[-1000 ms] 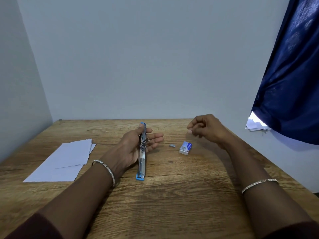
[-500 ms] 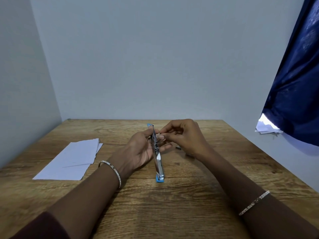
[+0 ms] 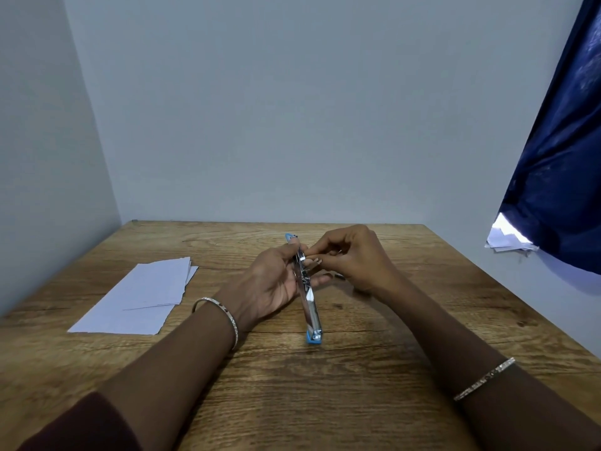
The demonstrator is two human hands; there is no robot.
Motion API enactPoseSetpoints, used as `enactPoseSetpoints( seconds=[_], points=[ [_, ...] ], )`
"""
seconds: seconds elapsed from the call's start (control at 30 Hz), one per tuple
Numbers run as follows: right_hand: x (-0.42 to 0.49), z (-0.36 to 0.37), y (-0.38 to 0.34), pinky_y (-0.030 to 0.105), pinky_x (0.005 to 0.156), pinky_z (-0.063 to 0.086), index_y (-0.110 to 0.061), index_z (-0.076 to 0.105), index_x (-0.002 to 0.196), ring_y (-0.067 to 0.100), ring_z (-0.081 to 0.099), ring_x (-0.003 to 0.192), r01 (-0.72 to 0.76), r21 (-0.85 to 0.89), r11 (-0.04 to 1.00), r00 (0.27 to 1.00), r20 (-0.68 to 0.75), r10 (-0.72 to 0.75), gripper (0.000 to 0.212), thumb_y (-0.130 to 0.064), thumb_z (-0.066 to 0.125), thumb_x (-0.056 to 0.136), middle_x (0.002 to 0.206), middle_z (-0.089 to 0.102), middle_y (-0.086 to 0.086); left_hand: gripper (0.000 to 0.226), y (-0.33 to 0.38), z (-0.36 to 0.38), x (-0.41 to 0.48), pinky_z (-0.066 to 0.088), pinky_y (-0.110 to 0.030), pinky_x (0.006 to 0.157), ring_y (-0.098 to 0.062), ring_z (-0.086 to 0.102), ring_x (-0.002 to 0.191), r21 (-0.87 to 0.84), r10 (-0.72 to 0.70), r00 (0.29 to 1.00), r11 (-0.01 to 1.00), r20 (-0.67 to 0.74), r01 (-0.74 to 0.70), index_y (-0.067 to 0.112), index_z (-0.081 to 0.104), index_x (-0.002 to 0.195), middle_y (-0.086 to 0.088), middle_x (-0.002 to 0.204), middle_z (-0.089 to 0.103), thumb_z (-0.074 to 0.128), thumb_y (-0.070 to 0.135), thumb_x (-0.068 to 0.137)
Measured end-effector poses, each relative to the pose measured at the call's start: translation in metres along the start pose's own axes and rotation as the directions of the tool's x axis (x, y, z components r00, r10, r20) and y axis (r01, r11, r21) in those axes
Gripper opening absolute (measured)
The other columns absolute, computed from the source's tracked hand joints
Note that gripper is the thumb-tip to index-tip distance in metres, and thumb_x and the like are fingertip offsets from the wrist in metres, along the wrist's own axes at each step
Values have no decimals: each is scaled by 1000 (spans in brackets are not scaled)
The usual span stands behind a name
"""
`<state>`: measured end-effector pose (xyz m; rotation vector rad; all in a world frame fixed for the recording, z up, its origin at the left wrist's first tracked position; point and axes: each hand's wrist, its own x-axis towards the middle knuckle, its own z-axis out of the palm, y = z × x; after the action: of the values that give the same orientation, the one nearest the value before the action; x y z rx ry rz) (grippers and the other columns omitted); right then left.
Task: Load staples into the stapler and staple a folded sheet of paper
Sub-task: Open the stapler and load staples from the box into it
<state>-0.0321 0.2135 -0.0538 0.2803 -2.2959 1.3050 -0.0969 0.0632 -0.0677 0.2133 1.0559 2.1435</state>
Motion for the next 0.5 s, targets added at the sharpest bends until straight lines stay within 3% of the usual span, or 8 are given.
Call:
enactPoseSetpoints(
  seconds=[0.07, 0.17, 0.3, 0.4, 0.5],
  points=[
    [1, 0, 1, 19, 63, 55, -5, 81, 85, 8, 74, 68, -24, 48, 999, 1000, 11, 24, 9, -5, 85, 76, 74, 79, 2, 31, 0, 0, -1, 57, -60, 84, -35, 73, 99, 13, 6, 1000, 1000, 8, -6, 2, 45, 131, -34, 135, 59, 36, 24, 110],
    [2, -3, 1, 24, 67, 59, 0, 79, 87, 16, 76, 72, -82, 117, 990, 995, 58, 76, 14, -4, 85, 75, 79, 79, 13, 49, -3, 0, 1, 51, -62, 97, -37, 63, 122, 67, -5, 1000, 998, 6, 5, -10, 40, 143, -32, 145, 51, 36, 27, 110],
    [4, -8, 3, 27, 67, 61, 3, 77, 88, 24, 77, 72, -111, 188, 976, 993, 67, 100, 17, -4, 86, 75, 81, 78, 20, 48, -5, 4, -1, 45, -62, 103, -35, 54, 134, 99, -13, 1000, 995, 5, 13, -6, 47, 141, -25, 144, 55, 35, 28, 110],
    [5, -8, 5, 28, 68, 61, 5, 76, 89, 25, 77, 71, -124, 230, 965, 992, 65, 112, 19, -2, 85, 75, 82, 78, 23, 48, -4, 6, -3, 45, -61, 102, -35, 61, 124, 100, -23, 1000, 995, 10, 22, -5, 51, 138, -23, 136, 62, 34, 29, 110],
    [5, -5, 5, 23, 64, 59, 7, 76, 90, 19, 76, 69, -134, 268, 954, 991, 58, 123, 19, 1, 85, 74, 80, 78, 17, 48, -3, 6, -5, 46, -62, 101, -28, 73, 93, 100, -17, 1000, 995, 9, 16, -5, 48, 140, -20, 109, 71, 35, 29, 110]
  ],
)
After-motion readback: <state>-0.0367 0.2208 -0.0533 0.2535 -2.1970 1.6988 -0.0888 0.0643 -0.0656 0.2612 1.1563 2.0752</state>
